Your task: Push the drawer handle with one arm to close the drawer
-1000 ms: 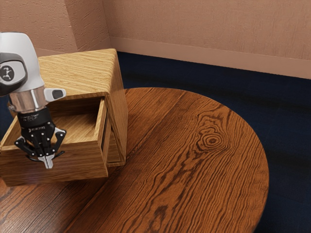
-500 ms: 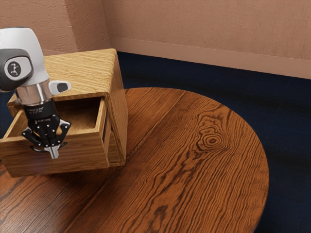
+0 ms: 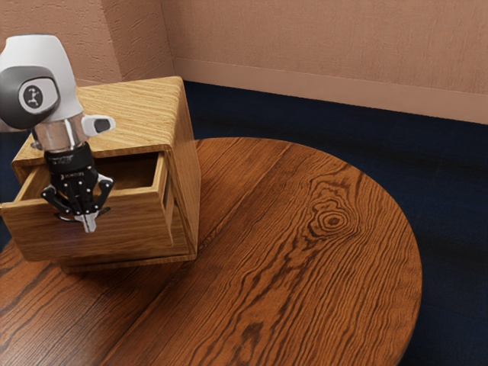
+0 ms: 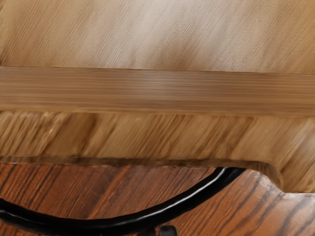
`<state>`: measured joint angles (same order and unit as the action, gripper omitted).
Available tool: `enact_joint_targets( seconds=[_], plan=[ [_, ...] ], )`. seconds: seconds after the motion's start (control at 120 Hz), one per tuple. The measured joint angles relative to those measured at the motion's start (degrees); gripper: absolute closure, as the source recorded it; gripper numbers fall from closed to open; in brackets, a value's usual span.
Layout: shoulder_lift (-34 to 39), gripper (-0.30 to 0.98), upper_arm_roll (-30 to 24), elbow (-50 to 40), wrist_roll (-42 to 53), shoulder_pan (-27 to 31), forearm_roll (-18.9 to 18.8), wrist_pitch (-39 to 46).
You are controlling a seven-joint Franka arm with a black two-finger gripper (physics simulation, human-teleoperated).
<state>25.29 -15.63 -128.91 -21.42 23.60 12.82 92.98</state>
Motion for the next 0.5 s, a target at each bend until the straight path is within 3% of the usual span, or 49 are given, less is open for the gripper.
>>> enact_joint_targets(
  seconds=[0.5],
  plan=[
    [-6.2,0.79,0.19,5.5,1.01,1.6,-2.14,1.44]
  ],
)
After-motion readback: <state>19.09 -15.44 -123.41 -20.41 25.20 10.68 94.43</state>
